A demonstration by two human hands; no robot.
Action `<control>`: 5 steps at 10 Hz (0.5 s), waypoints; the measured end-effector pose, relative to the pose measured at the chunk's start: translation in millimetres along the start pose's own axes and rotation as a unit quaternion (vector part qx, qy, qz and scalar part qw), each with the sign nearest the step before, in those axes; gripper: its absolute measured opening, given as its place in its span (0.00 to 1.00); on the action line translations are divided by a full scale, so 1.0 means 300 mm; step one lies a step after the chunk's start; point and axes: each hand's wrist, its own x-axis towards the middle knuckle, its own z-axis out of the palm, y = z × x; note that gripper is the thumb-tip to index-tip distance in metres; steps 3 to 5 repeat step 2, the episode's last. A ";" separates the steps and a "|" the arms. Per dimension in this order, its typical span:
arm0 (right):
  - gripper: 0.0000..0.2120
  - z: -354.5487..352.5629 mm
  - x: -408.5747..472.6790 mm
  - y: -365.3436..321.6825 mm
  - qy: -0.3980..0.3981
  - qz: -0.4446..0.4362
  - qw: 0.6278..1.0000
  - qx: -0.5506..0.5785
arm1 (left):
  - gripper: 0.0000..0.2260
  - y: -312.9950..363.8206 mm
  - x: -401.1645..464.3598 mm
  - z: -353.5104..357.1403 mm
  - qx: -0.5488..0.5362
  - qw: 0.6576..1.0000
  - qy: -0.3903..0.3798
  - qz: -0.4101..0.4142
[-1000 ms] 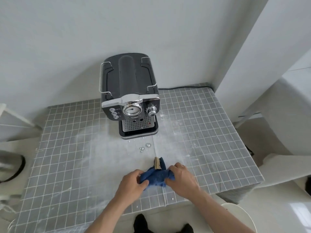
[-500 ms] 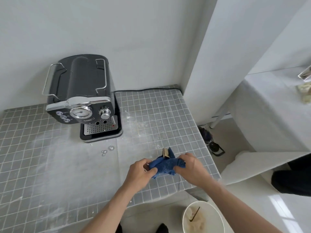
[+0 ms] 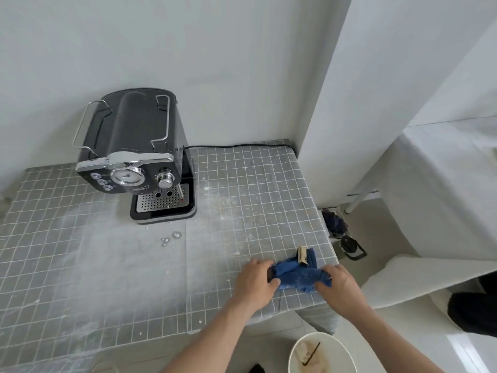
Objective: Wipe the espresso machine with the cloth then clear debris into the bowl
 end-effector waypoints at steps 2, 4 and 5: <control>0.25 -0.047 0.002 -0.097 0.000 0.041 0.997 -0.067 | 0.22 -0.145 -0.124 -0.219 0.061 0.995 0.056 -0.056; 0.25 -0.047 0.002 -0.097 0.000 0.041 0.997 -0.067 | 0.22 -0.145 -0.124 -0.219 0.061 0.995 0.056 -0.056; 0.25 -0.047 0.002 -0.097 0.000 0.041 0.997 -0.067 | 0.22 -0.145 -0.124 -0.219 0.061 0.995 0.056 -0.056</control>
